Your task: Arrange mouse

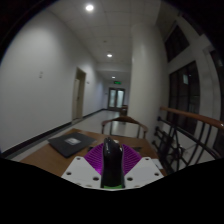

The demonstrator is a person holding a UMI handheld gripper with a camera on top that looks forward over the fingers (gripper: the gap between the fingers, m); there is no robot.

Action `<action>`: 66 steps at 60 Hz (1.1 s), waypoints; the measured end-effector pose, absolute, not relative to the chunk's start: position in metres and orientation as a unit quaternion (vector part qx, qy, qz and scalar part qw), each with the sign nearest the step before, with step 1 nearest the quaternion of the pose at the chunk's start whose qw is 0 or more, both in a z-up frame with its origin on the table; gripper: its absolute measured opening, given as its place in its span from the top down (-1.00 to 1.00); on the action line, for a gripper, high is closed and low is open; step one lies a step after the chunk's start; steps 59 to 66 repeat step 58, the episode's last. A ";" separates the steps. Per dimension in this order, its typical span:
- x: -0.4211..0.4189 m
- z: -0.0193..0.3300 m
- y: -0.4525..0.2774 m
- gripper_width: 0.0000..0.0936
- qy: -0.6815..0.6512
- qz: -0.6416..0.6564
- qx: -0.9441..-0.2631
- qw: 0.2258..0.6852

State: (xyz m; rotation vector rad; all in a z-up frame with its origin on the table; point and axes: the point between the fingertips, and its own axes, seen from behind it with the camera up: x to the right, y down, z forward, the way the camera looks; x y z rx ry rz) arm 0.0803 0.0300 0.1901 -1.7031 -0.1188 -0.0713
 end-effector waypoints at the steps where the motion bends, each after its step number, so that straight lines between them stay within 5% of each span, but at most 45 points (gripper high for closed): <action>1: 0.092 0.186 0.030 0.53 -0.041 -0.039 -0.753 0.656; 12: 0.184 0.082 0.029 0.53 0.043 -0.059 -0.818 0.570; 25: 0.201 0.019 0.028 0.53 0.050 -0.067 -0.852 0.517; 32: 0.203 0.020 0.029 0.52 0.038 -0.079 -0.846 0.526; 38: 0.204 0.017 0.028 0.23 0.033 -0.081 -0.854 0.513; 47: 0.201 0.029 0.004 -0.86 0.032 -0.061 -0.862 0.502; 66: 0.197 0.069 -0.053 -0.82 0.071 -0.012 -0.836 0.544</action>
